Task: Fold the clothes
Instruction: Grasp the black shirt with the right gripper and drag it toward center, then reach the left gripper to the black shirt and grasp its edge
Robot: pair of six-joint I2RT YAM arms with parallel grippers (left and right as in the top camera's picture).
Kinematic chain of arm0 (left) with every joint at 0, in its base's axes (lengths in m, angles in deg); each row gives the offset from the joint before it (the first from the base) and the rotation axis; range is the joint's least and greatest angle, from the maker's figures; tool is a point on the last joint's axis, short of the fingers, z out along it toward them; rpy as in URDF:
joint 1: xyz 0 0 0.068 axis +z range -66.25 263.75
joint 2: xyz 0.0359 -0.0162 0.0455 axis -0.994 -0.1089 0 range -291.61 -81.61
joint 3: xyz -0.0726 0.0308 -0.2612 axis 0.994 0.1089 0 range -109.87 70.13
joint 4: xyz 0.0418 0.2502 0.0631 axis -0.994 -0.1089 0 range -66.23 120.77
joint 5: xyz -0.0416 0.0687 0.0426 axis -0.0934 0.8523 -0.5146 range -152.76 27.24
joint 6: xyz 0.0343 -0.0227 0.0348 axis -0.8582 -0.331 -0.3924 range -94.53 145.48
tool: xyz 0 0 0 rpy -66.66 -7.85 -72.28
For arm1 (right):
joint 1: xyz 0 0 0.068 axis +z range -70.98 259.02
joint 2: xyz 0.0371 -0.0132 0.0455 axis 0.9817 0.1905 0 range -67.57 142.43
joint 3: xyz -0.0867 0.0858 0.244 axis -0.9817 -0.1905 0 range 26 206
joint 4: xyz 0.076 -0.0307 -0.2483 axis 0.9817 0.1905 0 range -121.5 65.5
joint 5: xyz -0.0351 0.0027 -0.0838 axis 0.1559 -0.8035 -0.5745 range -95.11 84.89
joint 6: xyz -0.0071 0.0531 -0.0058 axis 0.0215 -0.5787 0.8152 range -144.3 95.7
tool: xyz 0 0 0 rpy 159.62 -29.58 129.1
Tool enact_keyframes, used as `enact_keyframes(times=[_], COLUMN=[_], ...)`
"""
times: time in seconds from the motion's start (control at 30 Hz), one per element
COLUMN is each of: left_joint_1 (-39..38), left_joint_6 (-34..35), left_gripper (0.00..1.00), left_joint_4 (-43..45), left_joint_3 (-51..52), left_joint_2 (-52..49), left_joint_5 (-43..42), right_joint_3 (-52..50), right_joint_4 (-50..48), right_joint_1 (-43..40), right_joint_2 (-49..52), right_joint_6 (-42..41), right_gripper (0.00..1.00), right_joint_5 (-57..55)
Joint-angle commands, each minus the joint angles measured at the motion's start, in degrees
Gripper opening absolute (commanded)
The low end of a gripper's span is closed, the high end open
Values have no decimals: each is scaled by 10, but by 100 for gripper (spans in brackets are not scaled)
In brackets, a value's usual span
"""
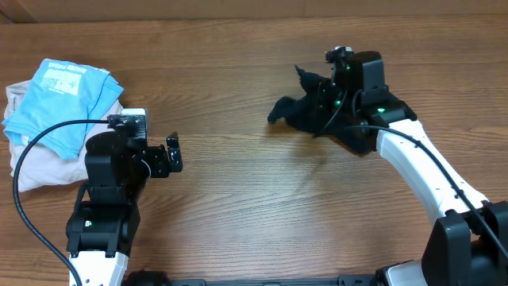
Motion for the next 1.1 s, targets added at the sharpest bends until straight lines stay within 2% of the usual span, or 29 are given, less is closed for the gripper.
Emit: enact_keyframes(times=[0.0, 0.13, 0.23, 0.27, 0.37, 0.5, 0.67, 0.9, 1.0, 1.07], left_joint_1=[-1, -1, -1, -1, -1, -2, -15, -92, -139, -153], left_joint_6=[10, 10, 10, 10, 10, 11, 36, 48, 116, 164], left_gripper=[100, 100, 100, 100, 100, 96, 95, 97, 100, 100], left_joint_4=[17, 37, 49, 54, 73, 102, 129, 202, 280, 320], left_joint_3=[-14, -14, -14, -14, -14, -14, -14, -14, -14, -14], left_joint_2=[0, -7, -19, -24, -46, -87, -152, -265, -337, -371], left_joint_5=[-9, -10, -25, -34, -67, -97, -133, -148, -152, -163], right_joint_3=[26, 28, 28, 28, 28, 29, 29, 29, 29, 29], right_joint_4=[10, 62, 123, 141, 188, 226, 236, 245, 262, 268], right_joint_1=[13, 24, 24, 24, 19, 4, -21, -55, -68, -77], right_joint_2=[-12, -12, -12, -12, -12, -14, -32, -50, -50, -50], right_joint_6=[19, 122, 174, 184, 177, 120, 72, 71, 70, 42], right_gripper=[4, 7, 17, 22, 30, 45, 49, 52, 53, 56], right_joint_5=[58, 207, 246, 238, 150, -1, -66, -66, -66, -85])
